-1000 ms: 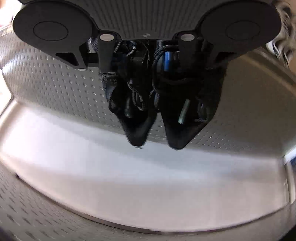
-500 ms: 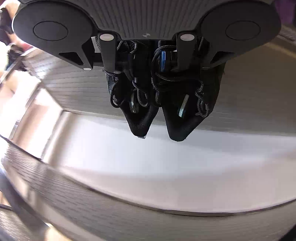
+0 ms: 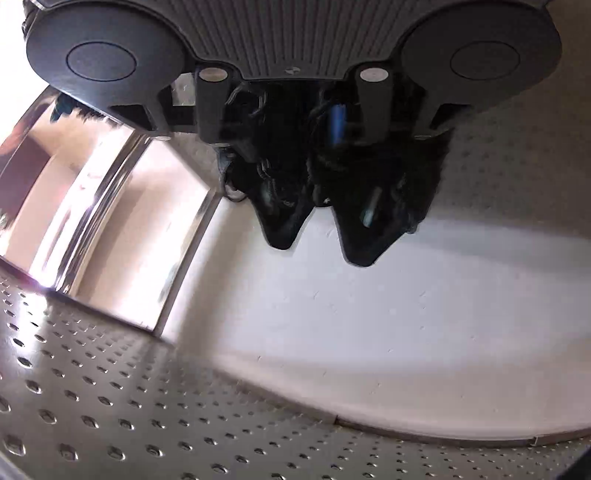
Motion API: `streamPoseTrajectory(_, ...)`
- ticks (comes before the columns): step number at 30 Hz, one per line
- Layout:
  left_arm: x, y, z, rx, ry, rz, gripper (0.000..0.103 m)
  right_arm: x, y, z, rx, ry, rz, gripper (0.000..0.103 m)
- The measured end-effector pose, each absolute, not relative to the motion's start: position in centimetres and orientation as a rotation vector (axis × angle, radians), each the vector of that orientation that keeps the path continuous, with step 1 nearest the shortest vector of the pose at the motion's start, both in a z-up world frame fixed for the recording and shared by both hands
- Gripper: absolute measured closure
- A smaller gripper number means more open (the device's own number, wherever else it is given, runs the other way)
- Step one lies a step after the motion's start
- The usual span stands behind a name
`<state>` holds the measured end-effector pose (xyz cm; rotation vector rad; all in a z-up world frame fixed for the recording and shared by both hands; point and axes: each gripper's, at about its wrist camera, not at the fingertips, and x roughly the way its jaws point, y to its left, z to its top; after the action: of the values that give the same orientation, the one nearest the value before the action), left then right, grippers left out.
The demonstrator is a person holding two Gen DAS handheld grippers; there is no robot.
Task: Organize scattered shoes
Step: 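Withdraw the right tool down toward the light grey mesh sneakers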
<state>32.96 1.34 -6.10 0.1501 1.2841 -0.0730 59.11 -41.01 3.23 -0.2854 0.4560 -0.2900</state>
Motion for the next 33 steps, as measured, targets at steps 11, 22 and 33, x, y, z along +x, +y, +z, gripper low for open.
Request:
streamPoseTrajectory(11, 31.1, 3.4, -2.8, 0.100, 1.246, -0.019, 0.005, 45.8, -38.9, 6.1, -0.079, 0.505, -0.295, 0.017)
streamPoseTrajectory(22, 27.0, 8.2, 1.8, 0.009, 1.161, 0.023, 0.005, 35.6, -27.6, 8.7, -0.133, 0.789, -0.040, 0.016)
streamPoseTrajectory(33, 24.6, 15.8, 3.7, -0.087, 1.146, 0.145, 0.005, 33.6, -12.2, 2.2, 0.078, 1.065, 0.192, 0.014)
